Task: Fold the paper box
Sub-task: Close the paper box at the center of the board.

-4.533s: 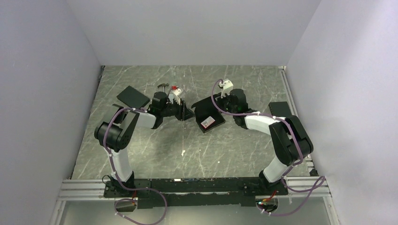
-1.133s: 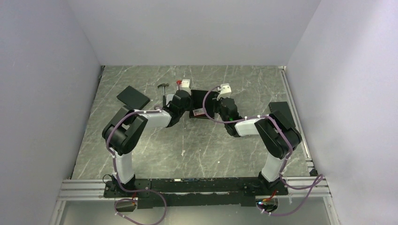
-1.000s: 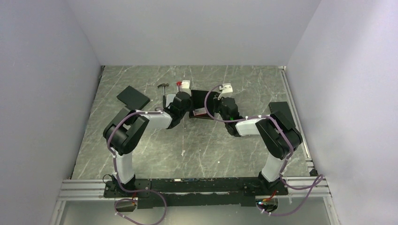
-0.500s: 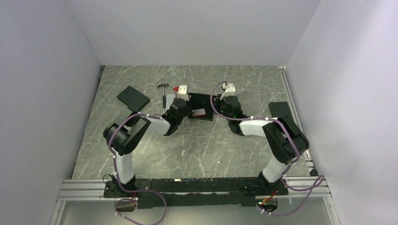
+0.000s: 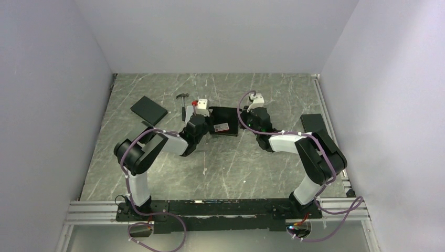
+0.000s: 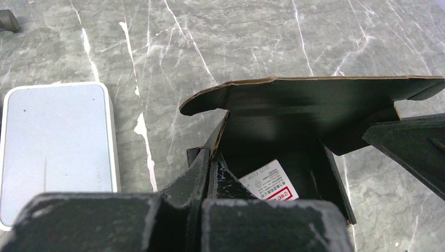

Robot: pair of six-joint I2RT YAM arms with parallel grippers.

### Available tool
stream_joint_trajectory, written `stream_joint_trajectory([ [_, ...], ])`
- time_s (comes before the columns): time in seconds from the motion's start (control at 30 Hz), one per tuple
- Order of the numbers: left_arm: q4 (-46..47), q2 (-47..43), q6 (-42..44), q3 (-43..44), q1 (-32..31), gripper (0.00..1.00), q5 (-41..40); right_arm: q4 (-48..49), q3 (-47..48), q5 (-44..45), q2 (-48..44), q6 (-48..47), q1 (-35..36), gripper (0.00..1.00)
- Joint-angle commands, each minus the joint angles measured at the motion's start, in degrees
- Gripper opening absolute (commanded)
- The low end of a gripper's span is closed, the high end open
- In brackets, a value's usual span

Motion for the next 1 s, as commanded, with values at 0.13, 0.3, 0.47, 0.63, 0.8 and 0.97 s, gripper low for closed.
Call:
stream_joint_trajectory([
  [0.13, -0.7, -1.5, 0.0, -2.3, -0.6, 0.00, 0.7, -3.3, -0.5, -0.4, 2.2, 3.9, 0.8, 0.00],
  [0.3, 0.6, -1.8, 0.4, -3.2, -0.6, 0.00, -0.6, -2.1, -1.0, 0.4, 3.2, 3.4, 1.7, 0.00],
  [0.47, 2.7, -2.3, 0.1, -5.1, -0.7, 0.00, 0.0, -2.2, -3.0, -1.3, 2.7, 3.1, 2.1, 0.00],
  [0.63, 3.4, -1.9, 0.2, -5.8, -1.8, 0.00, -0.3, -2.3, -4.0, -2.1, 2.2, 2.3, 2.2, 0.00],
  [0.8, 4.5, -1.6, 0.4, -6.3, -2.8, 0.00, -1.0, -2.8, -5.1, -3.3, 2.2, 2.5, 2.1, 0.00],
  [0.97, 5.7, -1.7, 0.6, -7.1, -3.1, 0.00, -1.7, -3.8, -6.2, -5.3, 1.4, 2.6, 2.1, 0.00],
])
